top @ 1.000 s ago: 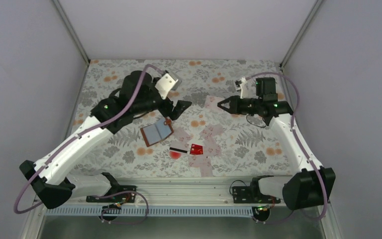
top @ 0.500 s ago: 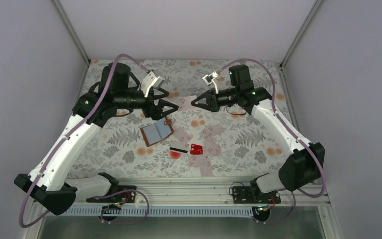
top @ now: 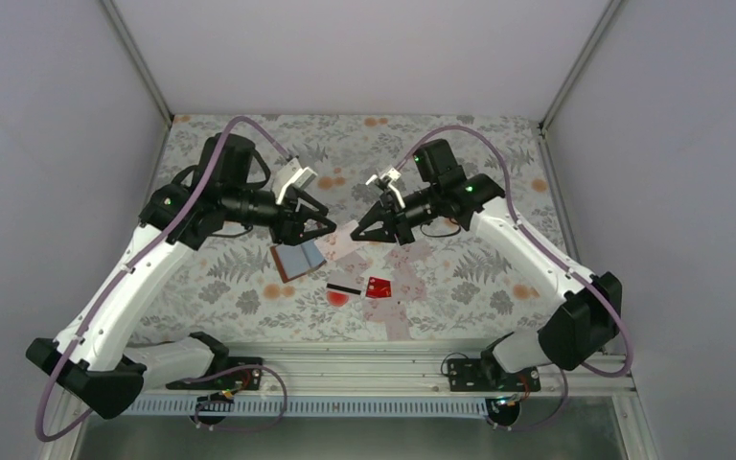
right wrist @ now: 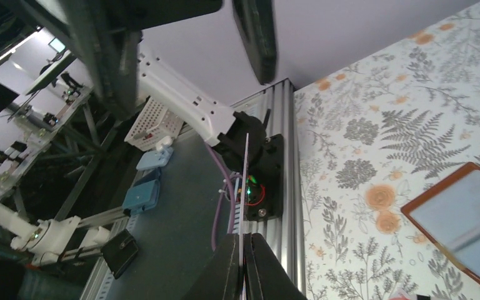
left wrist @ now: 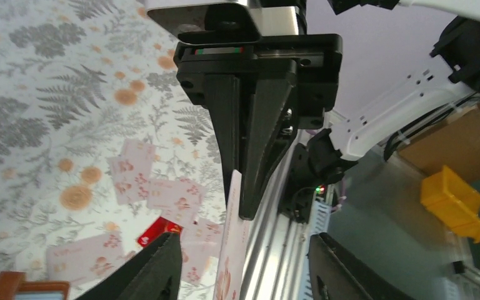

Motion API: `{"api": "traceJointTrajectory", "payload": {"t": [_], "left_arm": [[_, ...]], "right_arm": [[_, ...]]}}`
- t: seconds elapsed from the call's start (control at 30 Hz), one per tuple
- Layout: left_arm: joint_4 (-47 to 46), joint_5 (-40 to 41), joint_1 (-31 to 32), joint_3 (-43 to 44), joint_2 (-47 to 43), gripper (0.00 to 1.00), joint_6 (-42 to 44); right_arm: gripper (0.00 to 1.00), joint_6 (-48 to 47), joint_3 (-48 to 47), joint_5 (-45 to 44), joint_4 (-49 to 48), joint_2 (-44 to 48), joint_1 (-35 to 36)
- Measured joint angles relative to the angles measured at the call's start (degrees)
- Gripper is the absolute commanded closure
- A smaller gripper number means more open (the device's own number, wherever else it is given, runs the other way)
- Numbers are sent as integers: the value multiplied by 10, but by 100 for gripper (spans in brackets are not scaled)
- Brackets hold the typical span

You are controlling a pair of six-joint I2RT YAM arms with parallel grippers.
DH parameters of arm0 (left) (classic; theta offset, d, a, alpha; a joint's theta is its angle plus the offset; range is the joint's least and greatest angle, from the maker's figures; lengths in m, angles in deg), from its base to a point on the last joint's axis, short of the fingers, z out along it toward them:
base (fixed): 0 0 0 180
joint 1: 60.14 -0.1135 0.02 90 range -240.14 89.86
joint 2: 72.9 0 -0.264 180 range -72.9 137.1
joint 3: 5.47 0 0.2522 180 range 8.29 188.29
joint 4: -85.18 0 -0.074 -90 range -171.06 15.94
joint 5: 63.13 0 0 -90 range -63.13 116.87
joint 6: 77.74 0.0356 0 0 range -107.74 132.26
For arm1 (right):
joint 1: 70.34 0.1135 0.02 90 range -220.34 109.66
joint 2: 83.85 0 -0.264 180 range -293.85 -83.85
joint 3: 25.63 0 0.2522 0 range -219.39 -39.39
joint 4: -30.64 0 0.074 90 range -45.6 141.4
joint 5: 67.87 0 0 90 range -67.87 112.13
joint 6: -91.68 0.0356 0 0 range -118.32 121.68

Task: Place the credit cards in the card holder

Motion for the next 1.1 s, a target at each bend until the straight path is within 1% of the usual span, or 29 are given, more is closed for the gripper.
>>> {"api": "traceJointTrajectory", "payload": {"t": [0.1, 0.23, 0.3, 0.53, 0.67, 0.77, 0.97, 1.1], "left_arm": [[6, -16, 0, -3, 3, 59, 7], [6, -37, 0, -18, 3, 62, 13], [6, -50, 0, -30, 3, 65, 14], [6, -77, 0, -66, 3, 68, 14], [5, -88, 0, -76, 3, 75, 14], [4, -94, 0, -79, 5, 78, 16], [-3, -104, 0, -80, 14, 78, 15], [-6, -111, 0, -80, 18, 83, 16]], "right_arm": [[97, -19, 0, 7, 12, 5, 8], [97, -33, 0, 9, 20, 8, 9], [97, -38, -1, 9, 24, 8, 10], [96, -45, -13, 9, 29, 8, 14], [97, -47, -24, 14, 29, 8, 15], [97, -47, -30, 17, 28, 8, 15], [97, -49, -31, 18, 28, 4, 21], [97, -49, -32, 18, 30, 0, 24]]}}
